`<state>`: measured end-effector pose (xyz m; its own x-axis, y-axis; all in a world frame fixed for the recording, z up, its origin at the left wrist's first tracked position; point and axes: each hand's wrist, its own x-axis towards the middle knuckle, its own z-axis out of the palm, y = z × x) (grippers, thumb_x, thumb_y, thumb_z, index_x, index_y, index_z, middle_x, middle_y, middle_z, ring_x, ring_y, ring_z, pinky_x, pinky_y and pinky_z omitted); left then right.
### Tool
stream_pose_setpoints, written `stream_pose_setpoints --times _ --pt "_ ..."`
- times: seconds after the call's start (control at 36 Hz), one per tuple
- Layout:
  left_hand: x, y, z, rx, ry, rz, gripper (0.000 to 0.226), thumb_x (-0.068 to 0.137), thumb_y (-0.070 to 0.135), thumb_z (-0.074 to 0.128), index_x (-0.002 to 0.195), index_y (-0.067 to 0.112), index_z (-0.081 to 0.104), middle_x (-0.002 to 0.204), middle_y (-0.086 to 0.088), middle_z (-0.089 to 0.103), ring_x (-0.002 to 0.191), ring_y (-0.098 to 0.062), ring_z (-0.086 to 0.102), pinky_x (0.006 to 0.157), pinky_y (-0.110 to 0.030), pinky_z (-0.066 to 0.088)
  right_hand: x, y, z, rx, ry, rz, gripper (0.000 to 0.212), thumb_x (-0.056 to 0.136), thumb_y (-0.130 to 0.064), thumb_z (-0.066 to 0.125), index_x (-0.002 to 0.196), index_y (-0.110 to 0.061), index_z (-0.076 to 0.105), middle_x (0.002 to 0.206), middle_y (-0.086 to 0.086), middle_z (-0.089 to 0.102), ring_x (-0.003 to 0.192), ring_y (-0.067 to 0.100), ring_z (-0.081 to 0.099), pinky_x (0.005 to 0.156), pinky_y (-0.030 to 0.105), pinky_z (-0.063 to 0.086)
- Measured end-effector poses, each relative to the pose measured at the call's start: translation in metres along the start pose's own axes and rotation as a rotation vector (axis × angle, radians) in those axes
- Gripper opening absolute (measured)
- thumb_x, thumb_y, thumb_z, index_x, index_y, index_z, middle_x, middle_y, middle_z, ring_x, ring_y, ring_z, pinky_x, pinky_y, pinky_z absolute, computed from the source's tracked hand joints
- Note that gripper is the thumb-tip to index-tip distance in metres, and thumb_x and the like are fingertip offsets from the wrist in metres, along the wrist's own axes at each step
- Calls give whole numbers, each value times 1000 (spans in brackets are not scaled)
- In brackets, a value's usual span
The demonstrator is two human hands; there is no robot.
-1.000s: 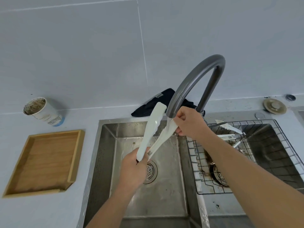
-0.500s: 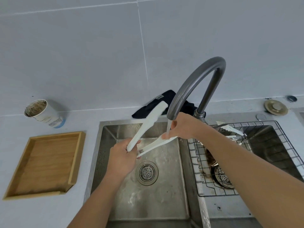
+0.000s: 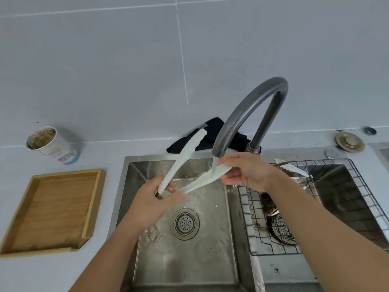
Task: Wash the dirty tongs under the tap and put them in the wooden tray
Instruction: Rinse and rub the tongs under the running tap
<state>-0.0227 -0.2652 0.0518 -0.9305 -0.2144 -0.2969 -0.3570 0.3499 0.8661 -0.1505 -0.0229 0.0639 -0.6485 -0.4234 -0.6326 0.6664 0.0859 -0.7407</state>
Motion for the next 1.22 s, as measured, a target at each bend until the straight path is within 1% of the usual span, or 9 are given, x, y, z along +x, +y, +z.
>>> stream_pose_setpoints --times 0.11,0.31,0.44,0.67,0.75,0.83,1.03,1.14,1.22 --pt "-6 -9 1 -27 -27 -41 38 74 14 88 102 25 65 89 -2 61 61 4 58 60 -20 53 -1 11 9 108 7 -51 22 104 -12 52 94 -3 69 78 13 73 57 15 70 57 28 62" --pt "-14 -18 5 -178 -41 -96 53 82 15 81 121 42 57 64 10 61 52 -5 48 61 -30 44 1 26 27 191 14 -211 21 103 -13 52 91 0 63 99 27 60 57 15 67 58 28 61" --pt "-19 -23 0 -248 -70 -135 84 86 20 78 144 58 30 67 -1 54 56 -15 43 51 -26 42 -3 28 32 211 -7 -281 19 101 -8 54 86 1 61 66 15 67 53 14 67 55 25 60" --pt "-23 -15 10 -574 -176 -236 78 75 26 74 143 48 42 69 -11 56 39 -7 33 41 -20 27 -8 34 35 515 -57 -307 15 79 -14 65 65 -10 67 45 3 56 36 6 54 38 15 47" --pt "-22 -16 16 -698 -206 -297 73 77 23 71 143 41 45 66 -10 55 36 -7 24 36 -18 20 -6 40 36 548 -66 -312 5 77 -13 67 79 -9 66 52 5 60 40 7 58 41 17 51" --pt "-21 -18 20 -755 -218 -356 67 78 24 70 141 35 50 67 -10 55 35 -5 24 34 -16 19 -3 43 37 408 -64 -344 16 83 -4 68 97 -9 63 61 6 63 45 12 60 43 22 51" --pt "-23 -9 35 -865 -291 -461 51 82 33 68 132 31 60 67 -4 50 35 -3 24 32 -15 17 -1 45 47 12 21 -425 68 82 8 77 132 -20 40 92 16 69 67 24 58 54 31 50" --pt "-25 -3 46 -982 -286 -527 47 77 35 71 121 23 62 67 -3 50 33 -1 26 30 -13 17 3 48 49 -51 -14 -453 93 79 7 81 146 -31 28 88 10 71 71 24 62 57 29 53" --pt "-28 0 52 -1075 -287 -584 45 78 36 72 119 23 60 66 -2 50 32 -1 27 29 -12 18 3 45 49 -50 10 -449 89 82 5 78 148 -28 29 82 11 69 70 25 61 60 30 54"
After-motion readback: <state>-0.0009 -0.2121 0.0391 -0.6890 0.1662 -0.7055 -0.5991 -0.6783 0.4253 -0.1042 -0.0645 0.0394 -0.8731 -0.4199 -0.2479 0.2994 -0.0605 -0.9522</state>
